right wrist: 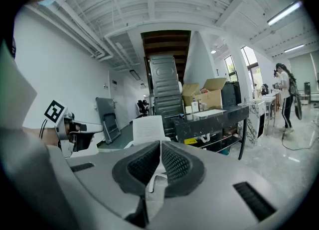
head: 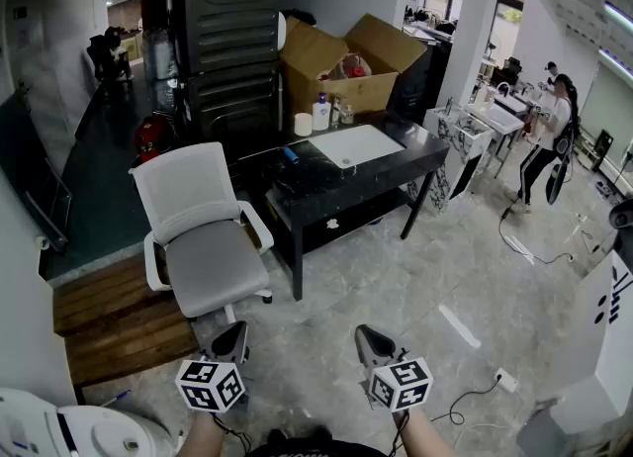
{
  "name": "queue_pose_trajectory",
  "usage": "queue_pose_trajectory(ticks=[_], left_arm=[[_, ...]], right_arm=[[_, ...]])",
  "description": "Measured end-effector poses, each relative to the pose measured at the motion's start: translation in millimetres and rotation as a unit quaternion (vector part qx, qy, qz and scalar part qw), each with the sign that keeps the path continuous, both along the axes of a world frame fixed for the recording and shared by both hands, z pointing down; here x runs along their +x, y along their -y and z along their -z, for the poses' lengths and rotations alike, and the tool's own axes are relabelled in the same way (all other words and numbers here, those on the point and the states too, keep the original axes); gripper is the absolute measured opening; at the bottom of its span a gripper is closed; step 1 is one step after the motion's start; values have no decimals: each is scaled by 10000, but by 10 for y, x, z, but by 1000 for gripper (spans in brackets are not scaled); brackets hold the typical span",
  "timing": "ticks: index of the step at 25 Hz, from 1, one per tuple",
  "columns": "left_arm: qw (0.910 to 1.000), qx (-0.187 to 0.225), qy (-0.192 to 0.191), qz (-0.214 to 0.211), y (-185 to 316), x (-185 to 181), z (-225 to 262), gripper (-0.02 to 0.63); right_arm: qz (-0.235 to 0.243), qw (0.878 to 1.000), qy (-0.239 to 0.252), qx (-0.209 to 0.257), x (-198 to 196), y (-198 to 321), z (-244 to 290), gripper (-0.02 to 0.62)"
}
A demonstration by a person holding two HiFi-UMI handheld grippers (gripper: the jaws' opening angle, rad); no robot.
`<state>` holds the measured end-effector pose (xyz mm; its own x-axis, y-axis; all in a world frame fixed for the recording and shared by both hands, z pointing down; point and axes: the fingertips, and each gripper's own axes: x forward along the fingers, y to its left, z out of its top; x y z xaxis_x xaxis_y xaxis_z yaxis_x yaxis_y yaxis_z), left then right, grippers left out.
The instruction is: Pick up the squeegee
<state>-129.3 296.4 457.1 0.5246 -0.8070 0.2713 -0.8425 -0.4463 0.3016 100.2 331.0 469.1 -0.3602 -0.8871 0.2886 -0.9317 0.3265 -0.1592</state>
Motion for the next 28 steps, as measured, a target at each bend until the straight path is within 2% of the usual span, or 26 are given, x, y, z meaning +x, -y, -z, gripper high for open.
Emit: queue_pose_trajectory(ticks=[11, 17, 22, 28], left_arm=[[9995, 12, 168, -269, -99, -323, -118, 20], [9986, -211, 180, -444, -141, -571, -336, 20], [9974, -169, 308, -630, -25, -784, -411, 20], [9976, -208, 320, -572, 151, -972, -489, 20]], right_arm=[[-101, 9999, 3, 6, -377, -118, -3, 49], [-266, 9995, 24, -146, -634, -146, -146, 49], [-499, 9984, 255, -105, -812, -99, -188, 49], [-639, 9976, 124, -223, -910, 43, -304, 51]])
